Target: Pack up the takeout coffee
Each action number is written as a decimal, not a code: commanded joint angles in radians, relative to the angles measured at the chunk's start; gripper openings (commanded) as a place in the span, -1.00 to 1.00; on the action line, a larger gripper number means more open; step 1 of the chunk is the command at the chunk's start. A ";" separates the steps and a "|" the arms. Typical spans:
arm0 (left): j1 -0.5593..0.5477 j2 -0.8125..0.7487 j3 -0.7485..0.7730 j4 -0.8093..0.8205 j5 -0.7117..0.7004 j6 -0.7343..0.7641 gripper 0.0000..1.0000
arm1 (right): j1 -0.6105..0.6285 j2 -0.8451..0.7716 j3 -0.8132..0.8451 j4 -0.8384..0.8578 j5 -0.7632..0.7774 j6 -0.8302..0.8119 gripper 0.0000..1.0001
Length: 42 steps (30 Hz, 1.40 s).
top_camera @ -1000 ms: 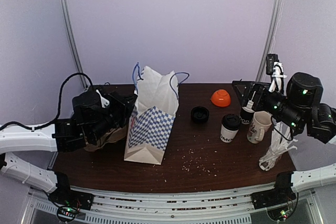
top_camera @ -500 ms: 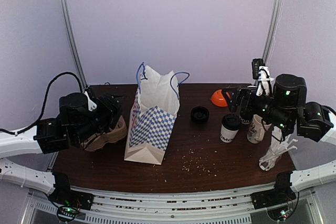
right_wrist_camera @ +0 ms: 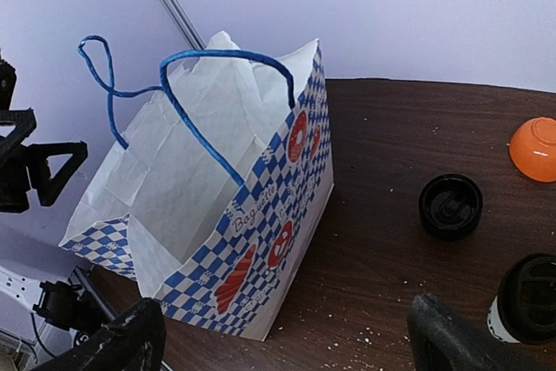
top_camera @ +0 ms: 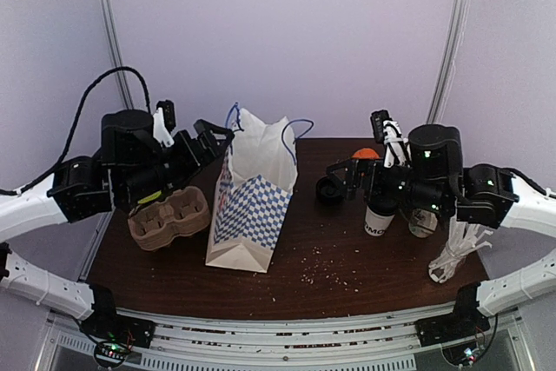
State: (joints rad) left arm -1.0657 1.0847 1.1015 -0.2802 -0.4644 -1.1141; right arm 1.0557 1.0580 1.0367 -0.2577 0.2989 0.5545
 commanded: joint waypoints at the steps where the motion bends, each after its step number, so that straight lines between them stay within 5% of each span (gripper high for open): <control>1: 0.007 0.146 0.168 -0.184 0.061 0.164 0.97 | -0.005 0.038 0.053 0.062 -0.054 0.050 1.00; 6: 0.007 0.234 0.248 -0.313 0.044 0.174 0.92 | -0.004 0.079 0.102 0.020 -0.022 0.056 1.00; 11: 0.007 0.259 0.268 -0.338 0.014 0.199 0.66 | -0.005 0.096 0.120 0.011 -0.030 0.059 0.99; 18: 0.007 0.330 0.331 -0.397 0.005 0.255 0.05 | -0.005 0.081 0.113 0.007 -0.026 0.053 0.99; 26: 0.007 0.343 0.372 -0.384 0.022 0.274 -0.98 | -0.006 0.039 0.104 -0.034 0.005 0.047 0.99; 42: 0.009 0.225 0.318 -0.122 0.111 0.331 -1.00 | -0.008 -0.046 0.134 -0.174 0.114 0.002 0.99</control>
State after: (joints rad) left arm -1.0657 1.3533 1.4448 -0.5476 -0.3820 -0.8043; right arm 1.0534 1.0416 1.1400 -0.3737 0.3553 0.5755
